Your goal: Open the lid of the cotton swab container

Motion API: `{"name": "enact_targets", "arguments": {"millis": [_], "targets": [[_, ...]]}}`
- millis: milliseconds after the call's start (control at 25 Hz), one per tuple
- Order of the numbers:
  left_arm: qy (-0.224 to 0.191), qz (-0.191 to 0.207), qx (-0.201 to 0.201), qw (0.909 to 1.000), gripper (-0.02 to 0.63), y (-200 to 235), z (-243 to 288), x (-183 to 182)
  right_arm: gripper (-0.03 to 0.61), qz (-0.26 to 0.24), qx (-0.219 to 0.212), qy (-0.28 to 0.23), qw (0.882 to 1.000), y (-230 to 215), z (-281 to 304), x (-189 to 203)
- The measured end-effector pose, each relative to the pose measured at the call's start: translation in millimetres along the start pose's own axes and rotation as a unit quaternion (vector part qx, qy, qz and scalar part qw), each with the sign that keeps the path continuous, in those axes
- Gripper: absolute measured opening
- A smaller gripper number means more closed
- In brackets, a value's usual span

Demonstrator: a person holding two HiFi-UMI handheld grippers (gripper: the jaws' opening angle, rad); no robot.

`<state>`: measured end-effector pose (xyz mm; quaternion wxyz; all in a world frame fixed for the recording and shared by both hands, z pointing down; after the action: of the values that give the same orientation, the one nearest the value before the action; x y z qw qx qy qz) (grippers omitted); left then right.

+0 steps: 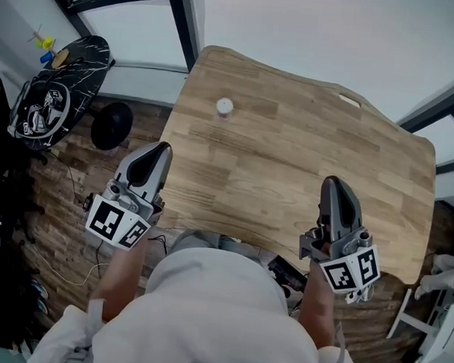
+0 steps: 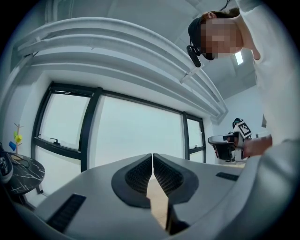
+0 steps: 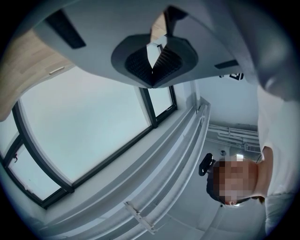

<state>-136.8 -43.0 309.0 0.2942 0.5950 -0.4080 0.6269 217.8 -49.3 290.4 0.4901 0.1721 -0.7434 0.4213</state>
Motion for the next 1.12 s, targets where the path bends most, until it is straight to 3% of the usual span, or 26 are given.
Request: {"name": "enact_targets", "arguments": {"millis": [320,600,1120], "targets": [[0.001,0.000,0.030,0.9996,0.020,21.5,24.4,3.8,0.020,-0.008,0.021,-0.004,1.000,2.6,20.5,2.1],[-0.006,-0.010,0.028,0.9995,0.020,42.8,39.1,7.6,0.020,0.004,0.020,-0.002,1.000,5.9,46.2,6.5],[-0.003,-0.020,0.026,0.9995,0.020,80.3,60.1,23.8,0.020,-0.022,0.018,0.006,1.000,13.3,94.1,22.4]]}}
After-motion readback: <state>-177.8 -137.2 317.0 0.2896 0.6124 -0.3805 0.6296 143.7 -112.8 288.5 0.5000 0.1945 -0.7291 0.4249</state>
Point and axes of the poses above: the fingertips, and each gripper's own axes: z forward along the fingers, y to its left, x out of its underside, the point moved 6 cm from there along -z, backward along the fingers, and after that the axes turned 11 degrees about z, right-handed, at the moved point
